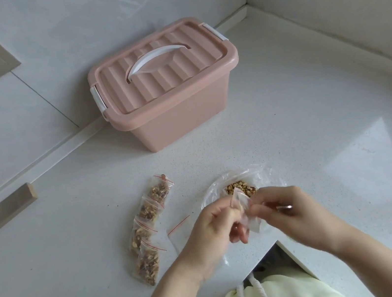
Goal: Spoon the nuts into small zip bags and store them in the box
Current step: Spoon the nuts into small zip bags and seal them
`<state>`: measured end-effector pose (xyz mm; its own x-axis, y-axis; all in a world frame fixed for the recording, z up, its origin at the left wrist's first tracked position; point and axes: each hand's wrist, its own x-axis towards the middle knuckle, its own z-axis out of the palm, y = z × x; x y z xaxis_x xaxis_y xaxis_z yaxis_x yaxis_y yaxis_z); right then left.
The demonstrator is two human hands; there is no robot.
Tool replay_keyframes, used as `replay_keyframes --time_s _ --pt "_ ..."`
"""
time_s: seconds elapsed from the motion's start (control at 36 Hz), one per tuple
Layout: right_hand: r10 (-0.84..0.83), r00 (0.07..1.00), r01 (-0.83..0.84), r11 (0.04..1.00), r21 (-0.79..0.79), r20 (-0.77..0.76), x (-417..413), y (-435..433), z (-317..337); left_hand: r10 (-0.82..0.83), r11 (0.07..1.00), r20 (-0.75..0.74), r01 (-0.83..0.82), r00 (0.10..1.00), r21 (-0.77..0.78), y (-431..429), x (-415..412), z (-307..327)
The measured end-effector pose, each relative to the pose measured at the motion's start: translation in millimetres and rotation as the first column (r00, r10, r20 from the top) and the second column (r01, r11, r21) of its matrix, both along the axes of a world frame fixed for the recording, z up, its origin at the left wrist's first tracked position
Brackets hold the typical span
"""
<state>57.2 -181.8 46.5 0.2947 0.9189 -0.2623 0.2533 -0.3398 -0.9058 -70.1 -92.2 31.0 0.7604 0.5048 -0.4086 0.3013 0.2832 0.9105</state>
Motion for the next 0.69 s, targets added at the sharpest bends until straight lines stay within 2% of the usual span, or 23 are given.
replay_keyframes --time_s 0.06,0.08,0.17,0.25,0.33,0.44,0.56,0.64,0.69 --pt "-0.066 0.994 0.065 0.998 -0.017 -0.087 5.9 1.3 5.6 0.074 0.993 0.023 -0.072 0.997 -0.093 2.0 0.4 1.9" --pt "-0.107 0.990 0.104 0.994 -0.037 -0.092 8.5 2.0 6.5 0.104 0.992 0.005 -0.103 0.995 -0.074 3.0 0.6 1.1" --pt "-0.188 0.982 0.189 0.978 -0.083 0.022 10.6 4.9 8.8 0.133 0.976 -0.056 -0.121 0.990 0.180 5.0 1.2 -3.6" --pt "-0.193 0.966 0.211 0.973 -0.094 0.171 8.0 8.3 13.6 0.150 0.895 -0.075 -0.103 0.986 0.433 1.6 0.0 -4.3" --pt "-0.175 0.959 0.198 0.977 -0.083 0.224 6.2 11.5 18.6 0.075 0.883 -0.049 -0.043 0.996 0.467 -0.6 0.5 -3.5" --pt "-0.172 0.971 0.189 0.978 -0.090 0.168 3.9 15.8 21.8 -0.098 0.721 -0.096 0.137 0.991 0.679 1.9 4.3 -13.2" --pt "-0.109 0.985 0.124 0.986 -0.109 0.137 1.0 18.8 22.4 -0.082 0.632 0.037 0.023 0.996 0.775 2.6 15.0 -18.5" --pt "-0.130 0.979 0.149 0.983 -0.110 0.158 1.1 20.0 20.8 -0.021 0.624 0.117 -0.078 0.993 0.778 1.4 19.7 -19.9" --pt "-0.140 0.965 0.167 0.980 -0.109 0.221 1.4 20.9 19.4 0.002 0.657 0.109 -0.084 0.994 0.749 -0.4 20.5 -20.6"
